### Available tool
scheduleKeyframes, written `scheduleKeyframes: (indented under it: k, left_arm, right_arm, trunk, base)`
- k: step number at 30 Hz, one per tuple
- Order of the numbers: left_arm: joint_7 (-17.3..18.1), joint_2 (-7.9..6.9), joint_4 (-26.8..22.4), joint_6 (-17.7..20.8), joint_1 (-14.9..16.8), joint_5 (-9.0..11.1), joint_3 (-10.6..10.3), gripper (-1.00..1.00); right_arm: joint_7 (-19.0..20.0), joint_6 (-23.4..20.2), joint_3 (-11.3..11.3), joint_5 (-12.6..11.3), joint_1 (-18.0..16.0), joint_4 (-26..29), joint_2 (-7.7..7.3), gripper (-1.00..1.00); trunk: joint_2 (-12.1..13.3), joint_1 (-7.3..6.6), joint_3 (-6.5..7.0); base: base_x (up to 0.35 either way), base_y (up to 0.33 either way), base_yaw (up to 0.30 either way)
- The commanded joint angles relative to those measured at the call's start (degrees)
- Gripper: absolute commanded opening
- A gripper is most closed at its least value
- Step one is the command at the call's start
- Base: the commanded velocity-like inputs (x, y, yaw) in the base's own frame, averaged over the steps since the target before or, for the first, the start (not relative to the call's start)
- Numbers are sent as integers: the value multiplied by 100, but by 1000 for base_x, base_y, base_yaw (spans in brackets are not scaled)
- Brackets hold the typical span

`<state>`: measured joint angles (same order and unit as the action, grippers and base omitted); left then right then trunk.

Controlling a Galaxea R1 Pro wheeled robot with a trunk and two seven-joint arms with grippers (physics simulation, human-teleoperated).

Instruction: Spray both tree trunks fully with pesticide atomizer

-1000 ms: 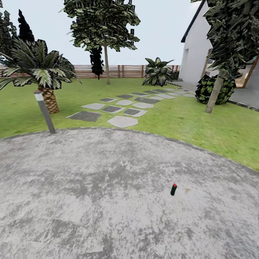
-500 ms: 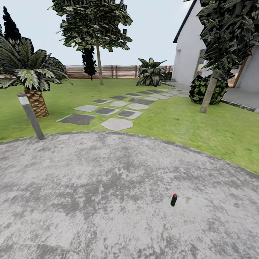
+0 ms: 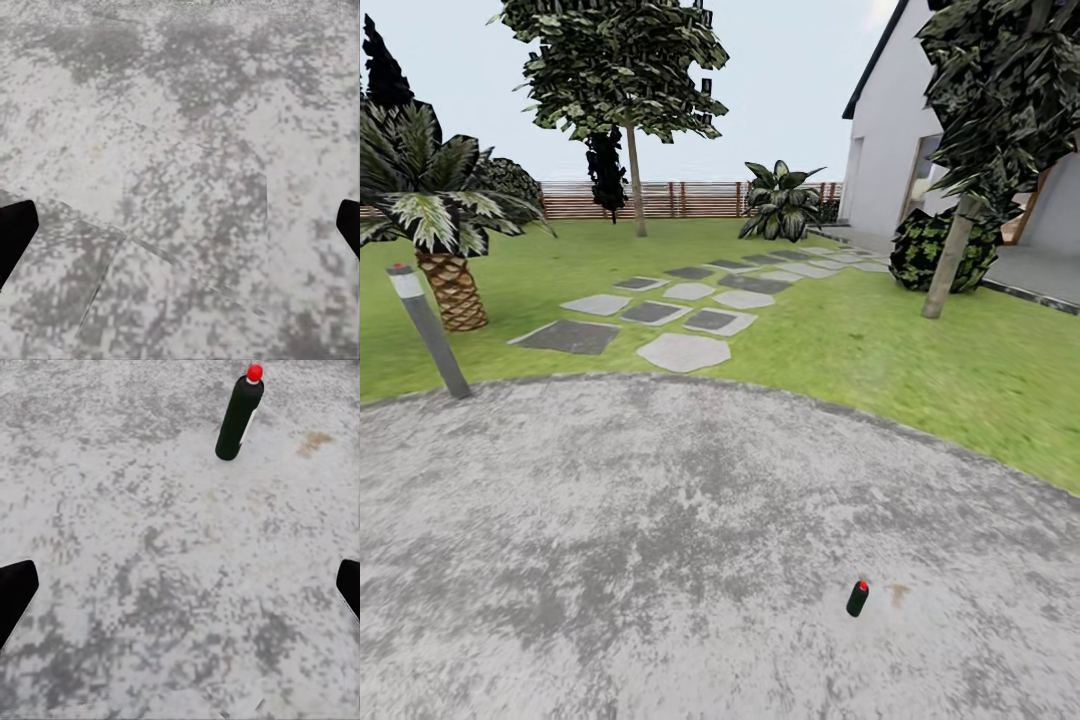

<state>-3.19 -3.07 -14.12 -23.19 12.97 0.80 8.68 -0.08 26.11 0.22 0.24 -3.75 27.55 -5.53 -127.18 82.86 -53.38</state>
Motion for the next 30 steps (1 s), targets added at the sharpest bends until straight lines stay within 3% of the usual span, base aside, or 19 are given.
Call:
scheduleKeyframes:
  k: [1, 10, 24, 30]
  left_arm:
    - [-15, 0, 5, -19, 3, 8, -8, 100]
    - [-15, 0, 5, -19, 3, 8, -9, 100]
    - [-15, 0, 5, -27, 3, 8, -8, 100]
    - [-15, 0, 5, -20, 3, 15, -7, 100]
  right_arm:
    - [-1, 17, 3, 2, -3, -4, -1, 100]
    - [-1, 17, 4, 2, -3, -4, -1, 100]
    - [-1, 17, 4, 3, -3, -4, -1, 100]
    - [-1, 17, 4, 5, -3, -4, -1, 100]
  trunk:
    - [-2, 2, -5]
    - [-2, 2, -3]
    - [-2, 2, 39]
    - [-2, 2, 44]
  base:
    - [337, 0, 0]
    - [337, 0, -24]
    - [336, 0, -245]
    - [326, 101, -64]
